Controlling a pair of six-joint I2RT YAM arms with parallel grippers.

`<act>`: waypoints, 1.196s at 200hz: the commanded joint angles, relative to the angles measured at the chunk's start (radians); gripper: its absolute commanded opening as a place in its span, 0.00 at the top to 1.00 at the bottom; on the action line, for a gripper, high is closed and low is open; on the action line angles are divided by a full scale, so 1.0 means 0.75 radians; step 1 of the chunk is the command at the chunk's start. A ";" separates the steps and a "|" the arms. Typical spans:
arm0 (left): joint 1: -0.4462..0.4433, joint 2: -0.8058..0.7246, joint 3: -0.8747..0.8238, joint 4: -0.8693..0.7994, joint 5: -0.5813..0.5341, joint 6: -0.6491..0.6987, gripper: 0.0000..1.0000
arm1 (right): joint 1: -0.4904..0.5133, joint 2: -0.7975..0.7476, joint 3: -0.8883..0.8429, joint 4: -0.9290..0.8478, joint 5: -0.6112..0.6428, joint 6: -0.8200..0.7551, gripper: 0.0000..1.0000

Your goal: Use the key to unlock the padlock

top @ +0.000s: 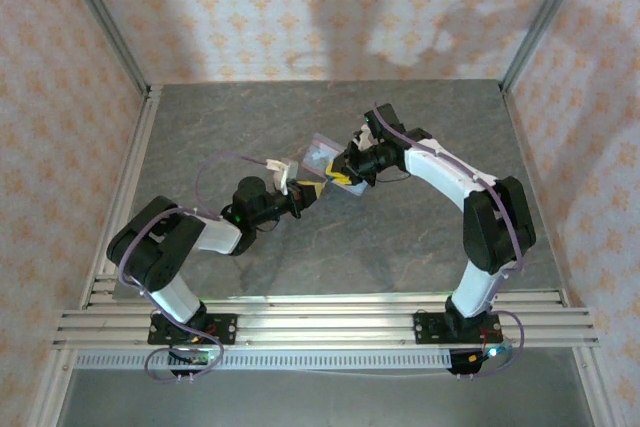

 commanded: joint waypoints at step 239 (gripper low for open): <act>-0.006 0.030 0.057 0.066 -0.022 -0.111 1.00 | 0.034 -0.024 -0.056 0.060 0.039 -0.010 1.00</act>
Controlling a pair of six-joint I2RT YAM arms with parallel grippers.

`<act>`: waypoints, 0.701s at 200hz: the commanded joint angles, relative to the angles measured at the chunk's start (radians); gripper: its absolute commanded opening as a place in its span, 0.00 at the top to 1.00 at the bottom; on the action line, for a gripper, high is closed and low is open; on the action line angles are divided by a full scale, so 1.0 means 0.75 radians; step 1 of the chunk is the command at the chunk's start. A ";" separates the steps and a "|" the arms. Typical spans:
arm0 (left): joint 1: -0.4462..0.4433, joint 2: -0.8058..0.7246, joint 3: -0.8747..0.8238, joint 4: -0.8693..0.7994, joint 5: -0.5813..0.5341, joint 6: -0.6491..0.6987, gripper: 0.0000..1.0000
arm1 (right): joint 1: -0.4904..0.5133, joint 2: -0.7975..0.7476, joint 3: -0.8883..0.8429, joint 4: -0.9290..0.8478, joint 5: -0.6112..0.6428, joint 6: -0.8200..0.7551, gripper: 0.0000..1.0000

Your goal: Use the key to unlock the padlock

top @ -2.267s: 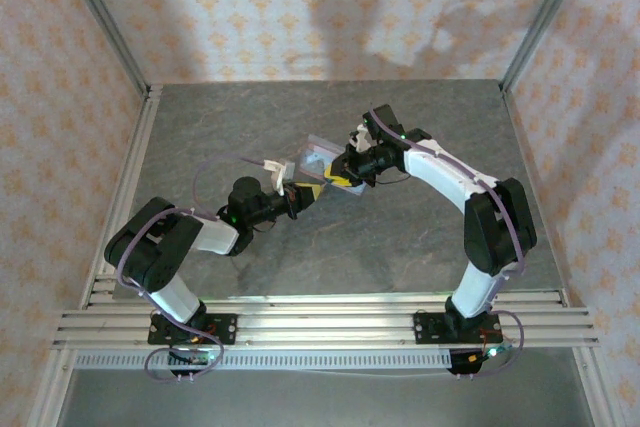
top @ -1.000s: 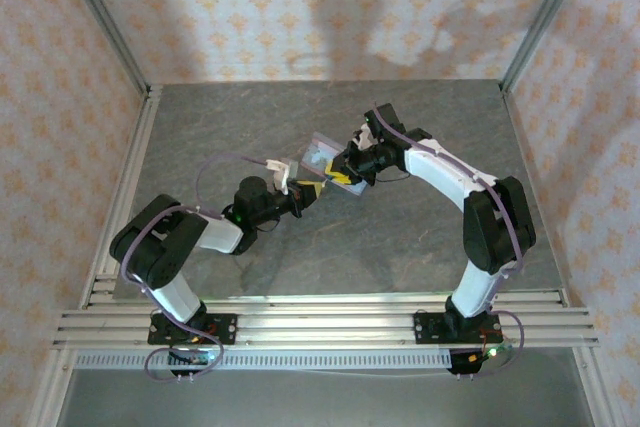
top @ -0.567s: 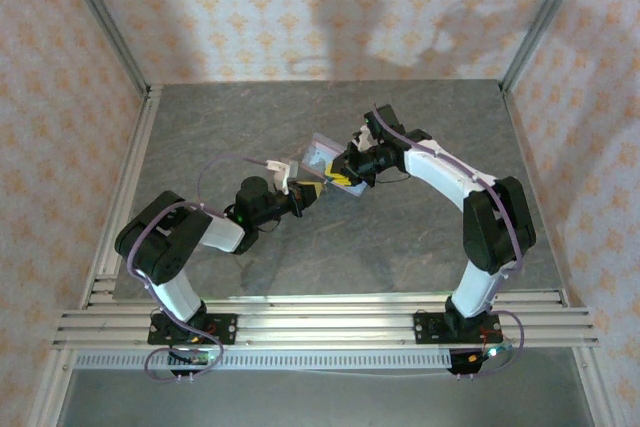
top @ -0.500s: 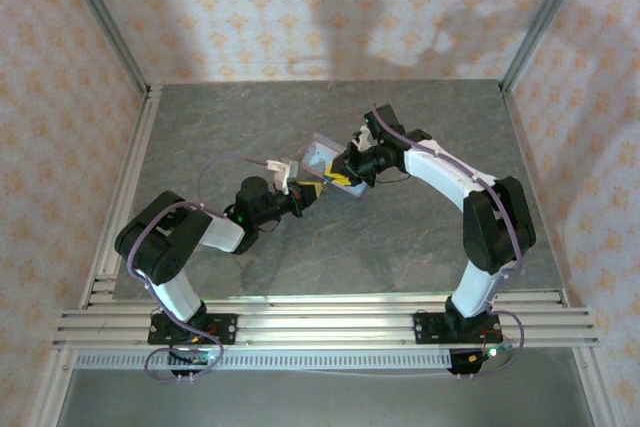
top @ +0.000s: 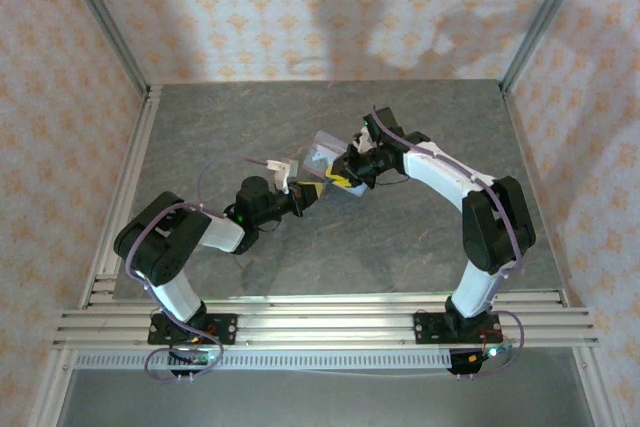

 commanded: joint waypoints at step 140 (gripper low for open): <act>-0.041 0.039 0.143 0.108 0.072 -0.145 1.00 | 0.065 0.016 -0.043 0.048 0.002 -0.038 1.00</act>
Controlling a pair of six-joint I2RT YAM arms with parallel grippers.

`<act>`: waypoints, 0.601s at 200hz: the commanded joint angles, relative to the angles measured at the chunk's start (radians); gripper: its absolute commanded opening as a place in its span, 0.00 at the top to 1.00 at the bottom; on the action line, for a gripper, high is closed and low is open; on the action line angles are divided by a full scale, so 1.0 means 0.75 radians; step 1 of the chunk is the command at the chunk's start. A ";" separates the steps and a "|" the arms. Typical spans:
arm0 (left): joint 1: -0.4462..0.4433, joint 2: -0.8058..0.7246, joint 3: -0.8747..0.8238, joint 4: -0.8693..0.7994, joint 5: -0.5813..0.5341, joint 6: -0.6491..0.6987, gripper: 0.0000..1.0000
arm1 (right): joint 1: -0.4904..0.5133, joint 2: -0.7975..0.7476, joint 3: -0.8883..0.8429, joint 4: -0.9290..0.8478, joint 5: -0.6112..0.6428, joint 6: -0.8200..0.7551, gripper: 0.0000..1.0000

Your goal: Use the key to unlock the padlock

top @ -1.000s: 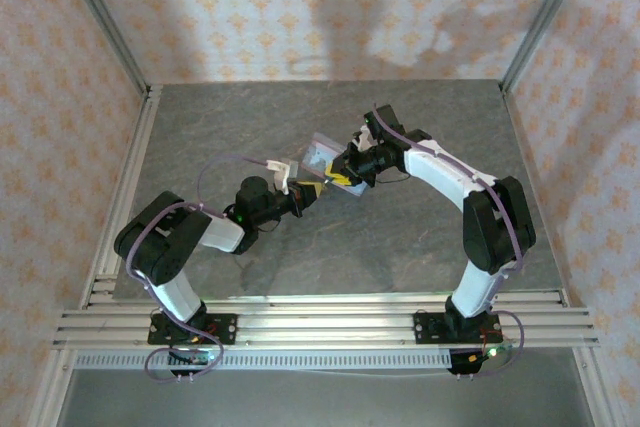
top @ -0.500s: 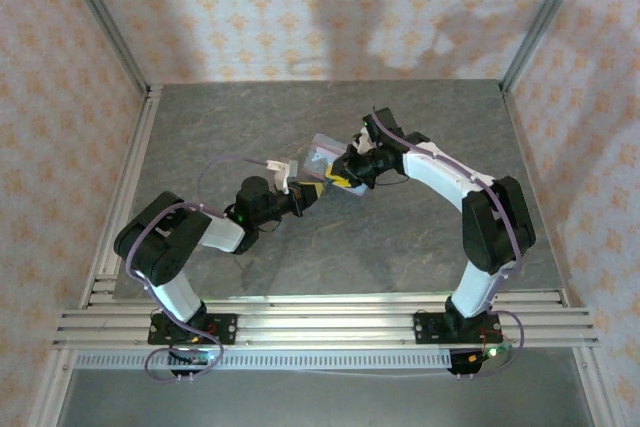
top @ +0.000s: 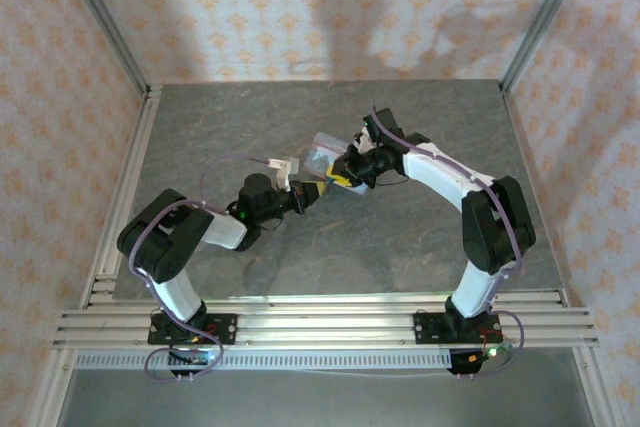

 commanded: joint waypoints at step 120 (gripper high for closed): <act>-0.037 -0.088 0.164 -0.024 -0.010 -0.092 1.00 | 0.096 -0.028 -0.084 0.093 0.049 -0.049 1.00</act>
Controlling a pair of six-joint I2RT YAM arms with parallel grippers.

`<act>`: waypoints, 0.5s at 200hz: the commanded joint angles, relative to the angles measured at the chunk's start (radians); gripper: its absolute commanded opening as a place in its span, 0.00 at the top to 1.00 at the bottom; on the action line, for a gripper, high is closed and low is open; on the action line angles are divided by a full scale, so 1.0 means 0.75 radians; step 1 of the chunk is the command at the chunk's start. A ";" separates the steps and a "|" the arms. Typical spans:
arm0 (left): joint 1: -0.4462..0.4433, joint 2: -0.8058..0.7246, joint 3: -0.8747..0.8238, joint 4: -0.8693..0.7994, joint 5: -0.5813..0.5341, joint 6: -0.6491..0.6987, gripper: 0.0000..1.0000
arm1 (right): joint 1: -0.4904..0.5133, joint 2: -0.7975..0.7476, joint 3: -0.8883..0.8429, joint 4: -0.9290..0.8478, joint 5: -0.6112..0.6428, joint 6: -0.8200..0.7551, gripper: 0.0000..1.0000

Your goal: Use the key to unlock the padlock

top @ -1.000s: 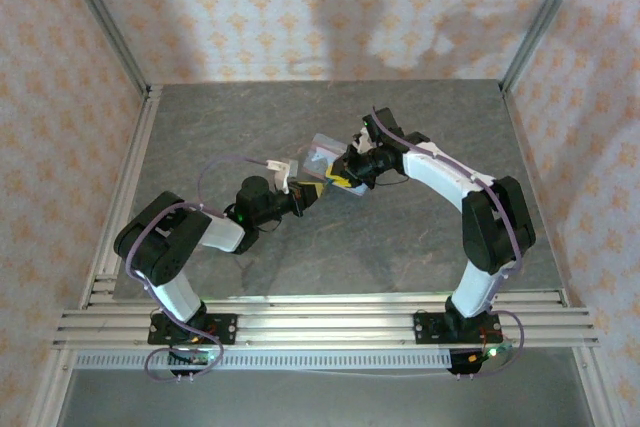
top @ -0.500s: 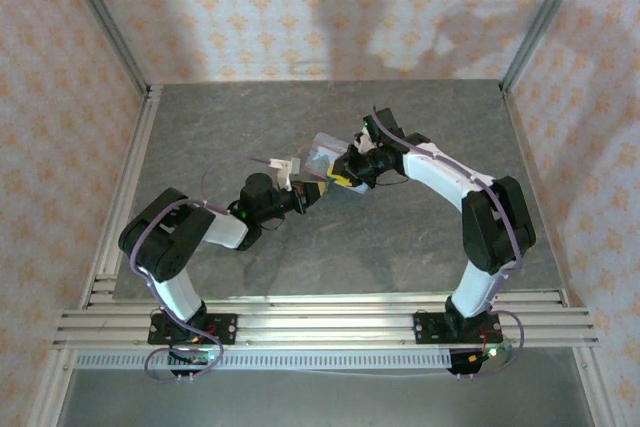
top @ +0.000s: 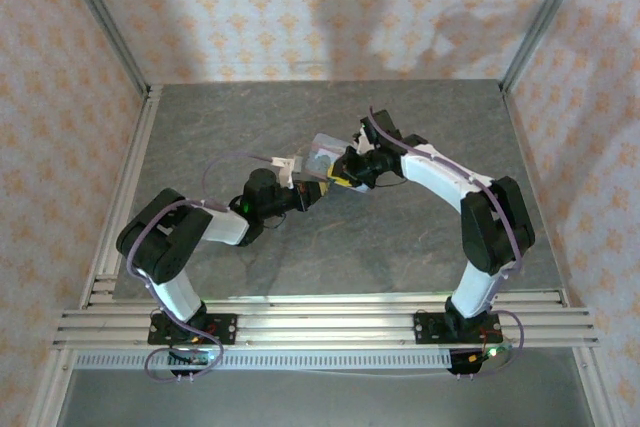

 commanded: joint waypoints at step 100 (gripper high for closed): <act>-0.039 0.021 0.128 0.231 0.028 -0.086 1.00 | 0.071 -0.068 -0.181 0.252 -0.076 0.099 1.00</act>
